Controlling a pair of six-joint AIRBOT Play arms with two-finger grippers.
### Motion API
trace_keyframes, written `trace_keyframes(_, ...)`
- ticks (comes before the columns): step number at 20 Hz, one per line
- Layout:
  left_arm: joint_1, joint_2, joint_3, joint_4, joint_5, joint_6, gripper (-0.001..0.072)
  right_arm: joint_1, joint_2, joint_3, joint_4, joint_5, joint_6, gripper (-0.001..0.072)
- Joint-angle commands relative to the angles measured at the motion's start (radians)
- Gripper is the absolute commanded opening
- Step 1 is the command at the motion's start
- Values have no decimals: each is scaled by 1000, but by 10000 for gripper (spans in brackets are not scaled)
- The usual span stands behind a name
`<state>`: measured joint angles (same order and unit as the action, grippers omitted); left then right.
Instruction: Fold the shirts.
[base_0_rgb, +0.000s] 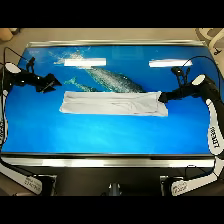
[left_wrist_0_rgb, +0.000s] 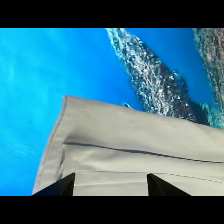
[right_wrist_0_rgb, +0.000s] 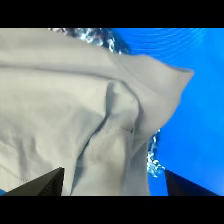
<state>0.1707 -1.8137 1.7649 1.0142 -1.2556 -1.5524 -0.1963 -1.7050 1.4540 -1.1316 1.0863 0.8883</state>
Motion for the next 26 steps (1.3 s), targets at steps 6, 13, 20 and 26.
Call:
trace_keyframes(6,-108,99,12,-2,-75,46,521,-5,-134,-2,129,66,43,710)
trace_keyframes(13,-283,74,11,-2,-26,46,218,24,-137,17,223,100,142,20)
trace_keyframes(20,-572,-154,12,-246,193,-3,28,24,200,55,238,224,114,20)
trace_keyframes(26,-780,-304,12,-624,324,37,28,24,460,55,203,409,149,20)
